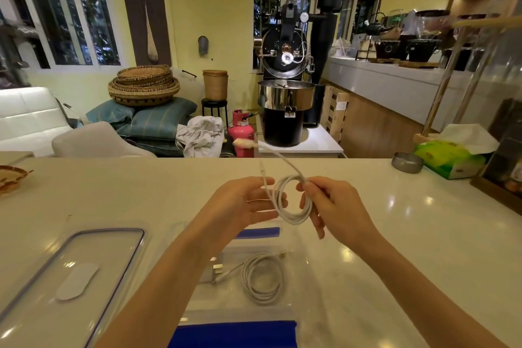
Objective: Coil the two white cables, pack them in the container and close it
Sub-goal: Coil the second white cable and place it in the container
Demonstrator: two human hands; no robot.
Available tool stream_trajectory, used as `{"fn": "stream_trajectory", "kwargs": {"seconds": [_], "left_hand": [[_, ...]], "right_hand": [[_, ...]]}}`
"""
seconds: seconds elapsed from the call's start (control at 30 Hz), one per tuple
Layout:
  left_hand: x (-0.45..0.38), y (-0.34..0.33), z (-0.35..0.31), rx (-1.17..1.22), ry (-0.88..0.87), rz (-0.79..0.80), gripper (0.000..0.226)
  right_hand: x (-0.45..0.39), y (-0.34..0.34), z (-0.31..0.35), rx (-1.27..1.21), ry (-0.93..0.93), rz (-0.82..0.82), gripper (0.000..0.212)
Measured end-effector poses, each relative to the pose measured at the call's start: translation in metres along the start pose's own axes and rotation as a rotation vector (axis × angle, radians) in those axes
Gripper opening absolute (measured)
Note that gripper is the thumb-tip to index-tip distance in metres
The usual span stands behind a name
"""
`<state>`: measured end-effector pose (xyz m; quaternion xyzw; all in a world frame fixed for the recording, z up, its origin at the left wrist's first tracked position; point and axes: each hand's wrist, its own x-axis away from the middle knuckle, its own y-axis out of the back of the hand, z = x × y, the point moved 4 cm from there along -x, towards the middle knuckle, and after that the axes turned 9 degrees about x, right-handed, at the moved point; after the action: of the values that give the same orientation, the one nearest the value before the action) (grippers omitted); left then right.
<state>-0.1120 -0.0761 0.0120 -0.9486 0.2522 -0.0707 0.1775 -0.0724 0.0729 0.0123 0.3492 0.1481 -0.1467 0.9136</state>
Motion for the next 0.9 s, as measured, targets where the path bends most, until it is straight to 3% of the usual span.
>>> {"fn": "stream_trajectory", "kwargs": {"seconds": [0.27,0.43,0.6,0.9], "left_hand": [[0.002,0.005,-0.001,-0.201,-0.278,-0.107,0.018],[0.008,-0.008,-0.007,-0.517,-0.479,-0.011,0.019],[0.011,-0.015,-0.005,-0.832,-0.538,-0.097,0.012],[0.020,-0.021,-0.010,-1.024,-0.603,-0.323,0.013]], "right_hand": [[-0.008,0.005,-0.014,-0.139,-0.213,0.026,0.019],[-0.009,0.009,-0.020,-0.069,-0.242,0.006,0.019],[-0.004,0.009,-0.008,0.057,-0.133,-0.069,0.019],[0.010,0.001,0.012,0.067,0.065,-0.158,0.015]]}}
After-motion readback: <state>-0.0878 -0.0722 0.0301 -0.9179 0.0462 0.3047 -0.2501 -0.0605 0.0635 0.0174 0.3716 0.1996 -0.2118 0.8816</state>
